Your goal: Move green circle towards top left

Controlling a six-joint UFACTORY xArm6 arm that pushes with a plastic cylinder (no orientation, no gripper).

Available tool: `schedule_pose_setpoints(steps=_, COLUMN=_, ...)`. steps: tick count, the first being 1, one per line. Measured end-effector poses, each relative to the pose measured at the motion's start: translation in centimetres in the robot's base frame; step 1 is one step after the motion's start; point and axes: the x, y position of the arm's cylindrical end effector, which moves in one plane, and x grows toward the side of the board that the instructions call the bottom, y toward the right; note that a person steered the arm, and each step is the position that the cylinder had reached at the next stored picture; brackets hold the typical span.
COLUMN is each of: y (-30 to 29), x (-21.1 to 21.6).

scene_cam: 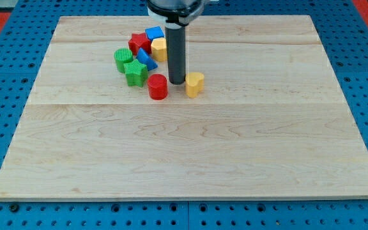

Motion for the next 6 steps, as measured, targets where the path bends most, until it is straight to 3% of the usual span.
schedule_pose_setpoints(steps=1, y=-2.2, x=0.9)
schedule_pose_setpoints(steps=2, y=-3.2, x=-0.9)
schedule_pose_setpoints(steps=3, y=-6.4, x=-5.5)
schedule_pose_setpoints(steps=5, y=-12.6, x=-7.5)
schedule_pose_setpoints(steps=6, y=-16.9, x=-11.9)
